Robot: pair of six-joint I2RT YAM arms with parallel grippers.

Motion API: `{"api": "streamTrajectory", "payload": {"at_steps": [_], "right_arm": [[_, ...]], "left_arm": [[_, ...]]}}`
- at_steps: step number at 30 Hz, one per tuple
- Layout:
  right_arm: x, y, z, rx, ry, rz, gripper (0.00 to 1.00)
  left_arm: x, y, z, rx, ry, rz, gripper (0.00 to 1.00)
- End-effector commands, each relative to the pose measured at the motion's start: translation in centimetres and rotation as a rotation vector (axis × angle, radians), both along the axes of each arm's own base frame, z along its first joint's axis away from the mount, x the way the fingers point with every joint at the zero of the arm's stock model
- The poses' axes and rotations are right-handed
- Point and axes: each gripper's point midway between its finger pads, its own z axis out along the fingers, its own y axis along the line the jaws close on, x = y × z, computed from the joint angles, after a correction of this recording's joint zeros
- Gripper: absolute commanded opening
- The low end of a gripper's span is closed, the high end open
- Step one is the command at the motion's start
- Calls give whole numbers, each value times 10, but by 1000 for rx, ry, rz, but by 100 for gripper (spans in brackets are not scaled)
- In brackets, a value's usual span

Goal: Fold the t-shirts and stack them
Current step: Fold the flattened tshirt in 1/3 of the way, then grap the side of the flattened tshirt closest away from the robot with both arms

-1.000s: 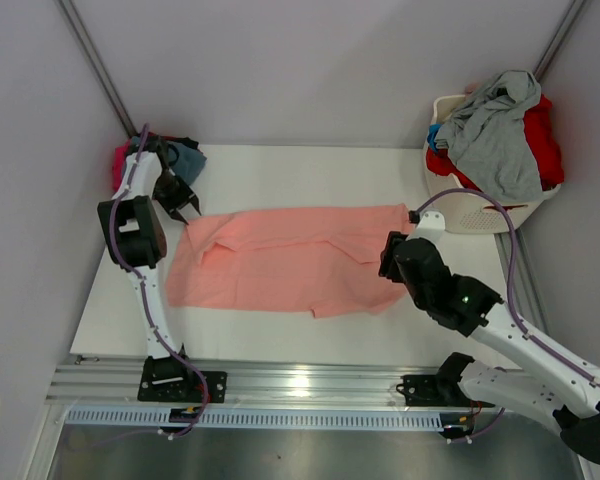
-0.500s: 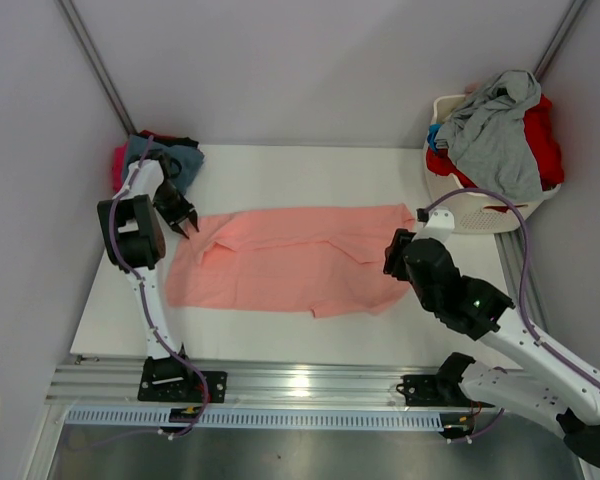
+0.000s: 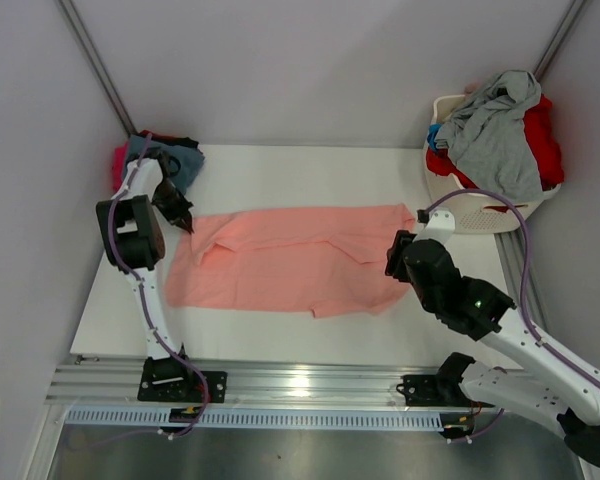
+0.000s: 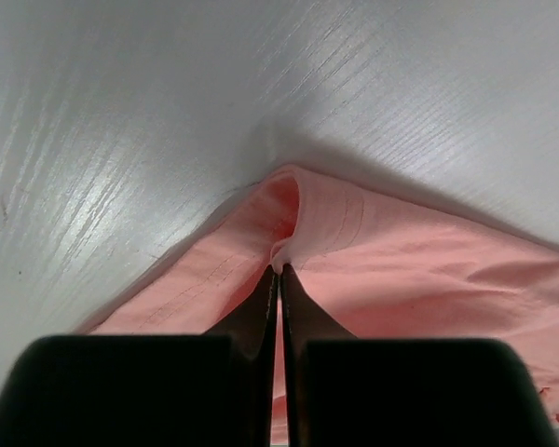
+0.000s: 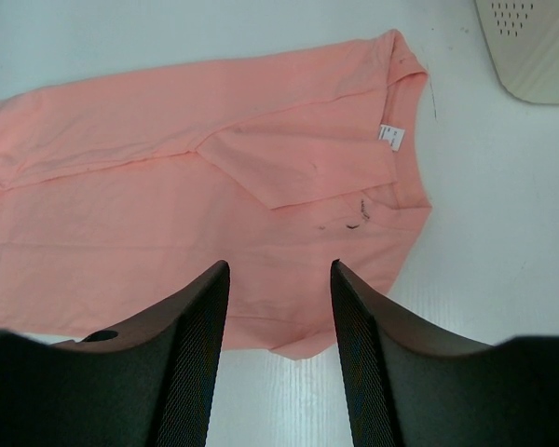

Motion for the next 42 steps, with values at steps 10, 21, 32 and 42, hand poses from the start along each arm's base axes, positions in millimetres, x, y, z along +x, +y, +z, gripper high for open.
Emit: {"api": "streamTrajectory", "payload": {"at_steps": [10, 21, 32, 42], "right_arm": [[3, 9, 9, 13, -16, 6, 51], [-2, 10, 1, -12, 6, 17, 50], [8, 22, -15, -52, 7, 39, 53], [16, 32, -89, 8, 137, 0, 56]], "left_arm": [[16, 57, 82, 207, -195, 105, 1], [15, 61, 62, 216, -144, 92, 26], [7, 33, 113, 203, -332, 77, 76], [-73, -42, 97, 126, -457, 44, 71]]}}
